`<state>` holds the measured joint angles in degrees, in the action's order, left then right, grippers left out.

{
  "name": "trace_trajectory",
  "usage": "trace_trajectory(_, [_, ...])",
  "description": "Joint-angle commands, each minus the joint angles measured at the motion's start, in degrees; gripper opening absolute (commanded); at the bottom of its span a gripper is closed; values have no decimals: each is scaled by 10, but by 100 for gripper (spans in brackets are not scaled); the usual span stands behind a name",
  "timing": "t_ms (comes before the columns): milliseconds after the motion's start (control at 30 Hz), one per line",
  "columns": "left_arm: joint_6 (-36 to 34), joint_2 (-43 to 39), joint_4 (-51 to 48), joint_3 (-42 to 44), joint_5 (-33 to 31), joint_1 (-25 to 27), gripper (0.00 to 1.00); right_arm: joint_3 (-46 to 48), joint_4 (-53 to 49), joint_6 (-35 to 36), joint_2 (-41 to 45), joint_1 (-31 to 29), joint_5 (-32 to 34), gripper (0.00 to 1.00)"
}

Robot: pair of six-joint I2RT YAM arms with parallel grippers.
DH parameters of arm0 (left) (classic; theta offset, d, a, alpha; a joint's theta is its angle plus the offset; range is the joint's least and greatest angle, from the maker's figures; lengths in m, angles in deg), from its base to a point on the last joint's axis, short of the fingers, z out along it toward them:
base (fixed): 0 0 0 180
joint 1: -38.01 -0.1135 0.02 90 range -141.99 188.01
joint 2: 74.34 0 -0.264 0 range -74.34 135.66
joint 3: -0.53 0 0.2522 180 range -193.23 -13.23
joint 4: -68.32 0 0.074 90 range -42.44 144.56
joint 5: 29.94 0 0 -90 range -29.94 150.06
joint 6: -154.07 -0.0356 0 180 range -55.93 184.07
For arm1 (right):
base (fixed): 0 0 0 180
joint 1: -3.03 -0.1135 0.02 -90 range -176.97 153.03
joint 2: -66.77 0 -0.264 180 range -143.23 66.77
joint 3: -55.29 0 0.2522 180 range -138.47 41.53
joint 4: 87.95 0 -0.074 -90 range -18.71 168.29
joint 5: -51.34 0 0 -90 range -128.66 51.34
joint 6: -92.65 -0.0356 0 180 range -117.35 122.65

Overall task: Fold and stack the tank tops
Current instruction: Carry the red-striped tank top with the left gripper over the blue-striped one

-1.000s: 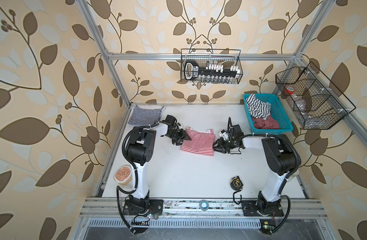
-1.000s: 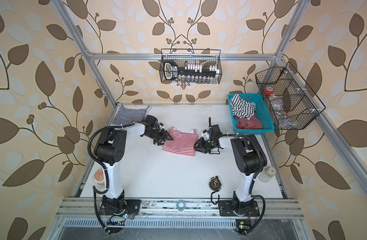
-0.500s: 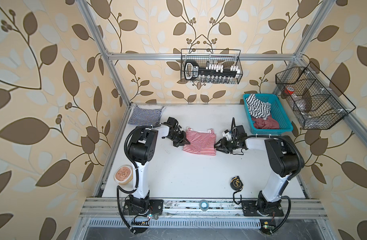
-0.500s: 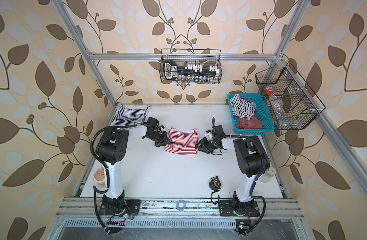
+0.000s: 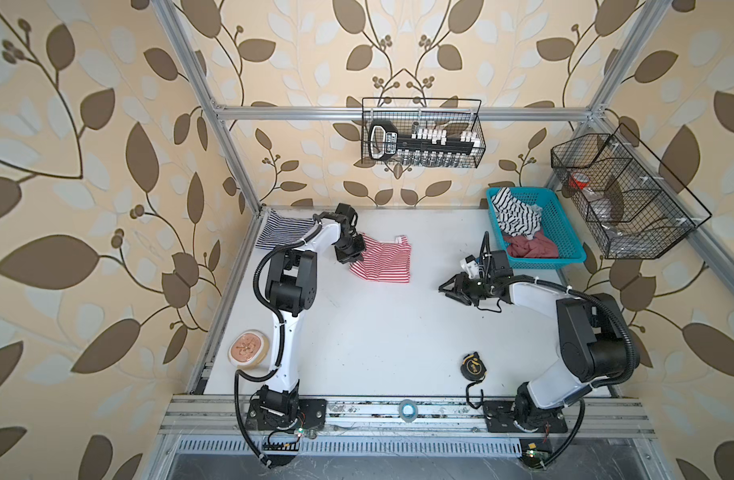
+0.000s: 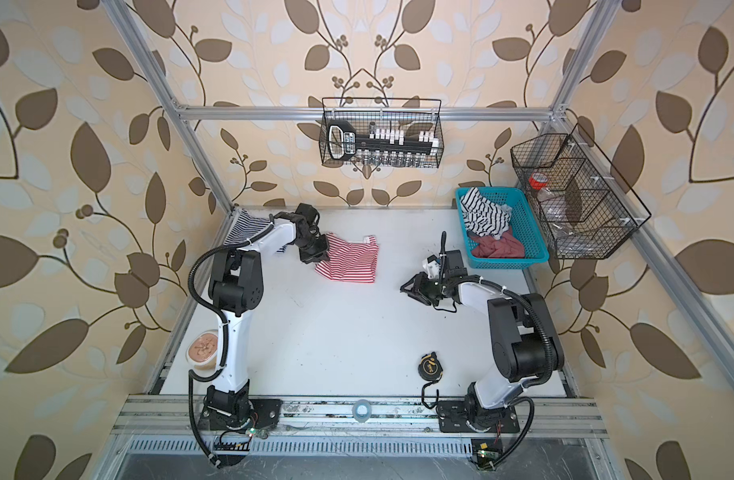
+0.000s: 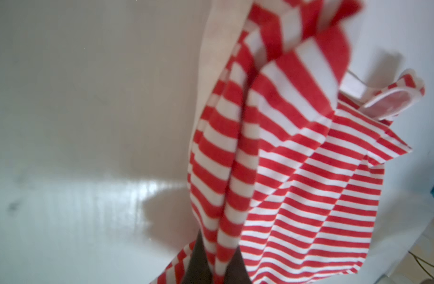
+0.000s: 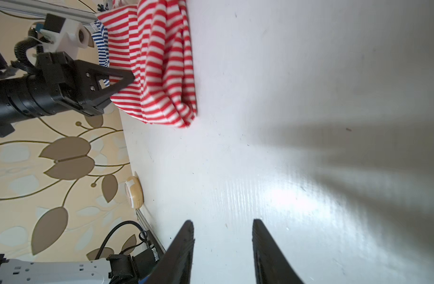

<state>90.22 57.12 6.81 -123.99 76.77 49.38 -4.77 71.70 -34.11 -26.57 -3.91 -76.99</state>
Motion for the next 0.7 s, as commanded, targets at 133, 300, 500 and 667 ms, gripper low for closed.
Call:
trace_trajectory(133, [-62,72,-91,-176,-59,-42,0,13,9,9,-21,4,-8,40])
trace_trajectory(300, [-114,104,-98,-266,-59,-62,0,14,19,6,-37,3,-10,40])
trace_trajectory(500, [-164,102,-78,-295,-69,-90,0,13,26,4,-53,4,-10,39])
trace_trajectory(667, [-204,88,-71,-313,-47,-113,0,12,34,0,-70,2,-9,39])
